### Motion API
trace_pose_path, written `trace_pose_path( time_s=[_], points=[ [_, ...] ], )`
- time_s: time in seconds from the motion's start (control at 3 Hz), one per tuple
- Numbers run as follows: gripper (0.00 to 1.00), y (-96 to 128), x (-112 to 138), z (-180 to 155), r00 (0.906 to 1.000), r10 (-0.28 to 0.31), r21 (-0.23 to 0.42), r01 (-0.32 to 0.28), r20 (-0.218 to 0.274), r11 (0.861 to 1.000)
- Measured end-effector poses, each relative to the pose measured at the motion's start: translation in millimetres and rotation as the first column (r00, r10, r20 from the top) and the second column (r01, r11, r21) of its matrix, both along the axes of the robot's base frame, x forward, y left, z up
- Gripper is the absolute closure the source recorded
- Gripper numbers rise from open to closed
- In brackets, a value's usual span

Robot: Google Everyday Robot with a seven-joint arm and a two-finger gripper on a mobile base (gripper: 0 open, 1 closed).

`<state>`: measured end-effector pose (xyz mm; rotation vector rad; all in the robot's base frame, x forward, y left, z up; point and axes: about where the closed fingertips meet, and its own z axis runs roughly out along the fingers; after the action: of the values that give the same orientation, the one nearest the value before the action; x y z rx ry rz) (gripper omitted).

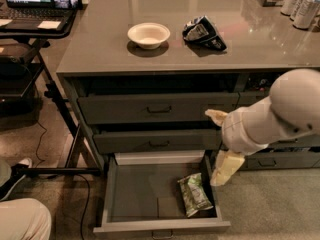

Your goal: Pick green jalapeno chip bag from bottom drawer and place on counter

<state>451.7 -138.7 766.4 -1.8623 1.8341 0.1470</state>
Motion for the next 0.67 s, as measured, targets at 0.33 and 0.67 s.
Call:
trace_pose_path(
  time_s=[0.33,0.67],
  points=[
    [0.0,22.5,-0.2,-48.5,0.9991,0.037,0.05,-0.036,-0.021,0.998],
    [0.0,23.7,-0.4,-50.7,0.9987,0.045,0.046,-0.044,-0.024,0.998]
  ],
)
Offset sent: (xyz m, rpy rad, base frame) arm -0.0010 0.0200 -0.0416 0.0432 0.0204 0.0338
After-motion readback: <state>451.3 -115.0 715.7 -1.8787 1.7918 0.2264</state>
